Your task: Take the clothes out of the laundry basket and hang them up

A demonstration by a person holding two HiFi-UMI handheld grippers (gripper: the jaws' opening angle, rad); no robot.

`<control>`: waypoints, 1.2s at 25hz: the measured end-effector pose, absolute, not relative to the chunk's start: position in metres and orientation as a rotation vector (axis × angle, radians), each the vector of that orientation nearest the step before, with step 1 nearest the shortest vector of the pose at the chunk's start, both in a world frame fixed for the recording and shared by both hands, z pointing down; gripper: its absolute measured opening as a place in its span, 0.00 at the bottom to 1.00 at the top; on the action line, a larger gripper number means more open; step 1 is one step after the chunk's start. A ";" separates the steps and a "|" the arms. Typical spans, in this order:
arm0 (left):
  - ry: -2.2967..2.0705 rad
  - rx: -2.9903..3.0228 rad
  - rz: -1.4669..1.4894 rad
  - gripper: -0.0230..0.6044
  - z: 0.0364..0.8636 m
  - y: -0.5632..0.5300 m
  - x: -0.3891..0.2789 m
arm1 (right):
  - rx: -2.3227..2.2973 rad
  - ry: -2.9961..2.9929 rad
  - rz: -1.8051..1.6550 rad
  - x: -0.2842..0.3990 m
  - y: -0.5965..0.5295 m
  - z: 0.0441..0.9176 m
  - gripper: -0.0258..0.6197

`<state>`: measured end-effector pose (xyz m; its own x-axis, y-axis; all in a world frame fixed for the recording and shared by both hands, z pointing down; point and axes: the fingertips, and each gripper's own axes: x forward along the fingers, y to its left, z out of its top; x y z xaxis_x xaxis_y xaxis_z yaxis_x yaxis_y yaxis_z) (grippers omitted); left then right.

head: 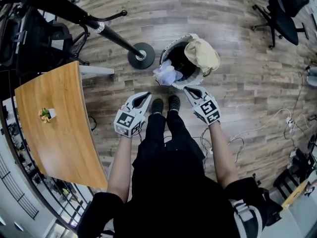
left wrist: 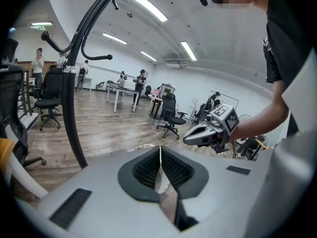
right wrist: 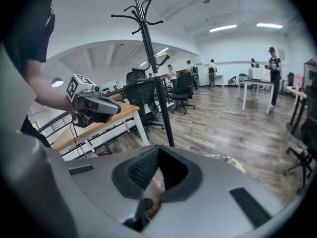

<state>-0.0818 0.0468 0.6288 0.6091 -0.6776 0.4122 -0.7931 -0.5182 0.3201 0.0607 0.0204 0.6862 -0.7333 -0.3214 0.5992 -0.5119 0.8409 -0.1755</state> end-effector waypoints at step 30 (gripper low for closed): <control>-0.952 2.278 0.519 0.16 0.827 0.030 -0.084 | 0.699 -2.314 0.578 0.039 0.009 0.864 0.23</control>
<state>-0.0843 0.0300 0.8272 0.6651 -0.4988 0.5558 -0.7374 -0.5562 0.3833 0.0388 0.0086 0.8640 -0.6507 -0.3278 0.6850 -0.6113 0.7612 -0.2164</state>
